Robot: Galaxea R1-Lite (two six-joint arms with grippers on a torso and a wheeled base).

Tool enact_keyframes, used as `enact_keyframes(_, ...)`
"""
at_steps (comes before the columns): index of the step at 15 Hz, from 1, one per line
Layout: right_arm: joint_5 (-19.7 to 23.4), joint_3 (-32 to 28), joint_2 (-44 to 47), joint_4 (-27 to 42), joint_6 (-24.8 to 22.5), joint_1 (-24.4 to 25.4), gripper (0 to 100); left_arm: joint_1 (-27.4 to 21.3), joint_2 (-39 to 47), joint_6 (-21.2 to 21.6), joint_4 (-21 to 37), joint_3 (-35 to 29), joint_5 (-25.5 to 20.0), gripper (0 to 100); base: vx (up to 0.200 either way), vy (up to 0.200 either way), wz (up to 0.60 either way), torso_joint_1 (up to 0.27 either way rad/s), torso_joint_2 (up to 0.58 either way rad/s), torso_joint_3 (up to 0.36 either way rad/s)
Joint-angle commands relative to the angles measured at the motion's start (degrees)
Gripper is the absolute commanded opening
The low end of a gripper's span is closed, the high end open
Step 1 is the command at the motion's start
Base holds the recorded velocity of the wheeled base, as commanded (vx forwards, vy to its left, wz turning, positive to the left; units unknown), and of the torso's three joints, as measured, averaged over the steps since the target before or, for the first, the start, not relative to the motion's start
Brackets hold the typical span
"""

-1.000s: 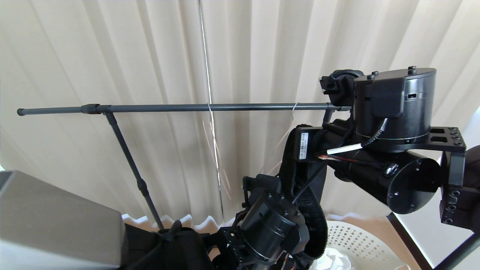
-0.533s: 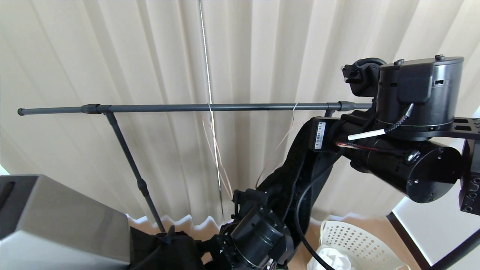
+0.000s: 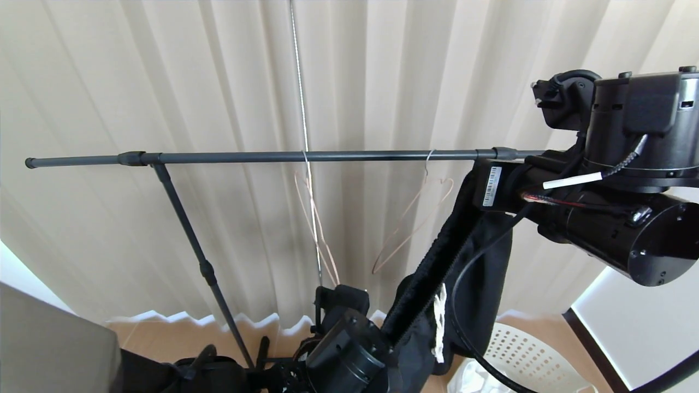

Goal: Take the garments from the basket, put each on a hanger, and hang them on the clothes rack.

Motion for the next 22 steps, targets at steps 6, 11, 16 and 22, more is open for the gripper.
enact_keyframes(6,9.18,9.62,-6.61,0.01,-9.64,0.01,0,10.42,-10.86,4.26,1.37,-6.25,0.02,0,0.000,0.000,0.00,0.000,0.00,0.000)
enact_keyframes(11,24.56,9.18,-8.10,5.02,-19.57,-2.62,0,13.49,-15.25,4.70,16.22,-16.27,0.02,0,0.000,0.000,0.00,0.000,0.00,0.000)
enact_keyframes(16,19.11,5.58,-7.84,9.24,-22.64,-5.88,0,16.39,-19.38,4.78,24.13,-16.88,0.02,0,0.000,0.000,0.00,0.000,0.00,0.000)
enact_keyframes(22,19.72,6.90,-8.01,9.15,-22.47,-16.42,0,19.73,-24.83,5.05,27.04,-11.52,-0.51,0,0.000,0.000,0.00,0.000,0.00,0.000)
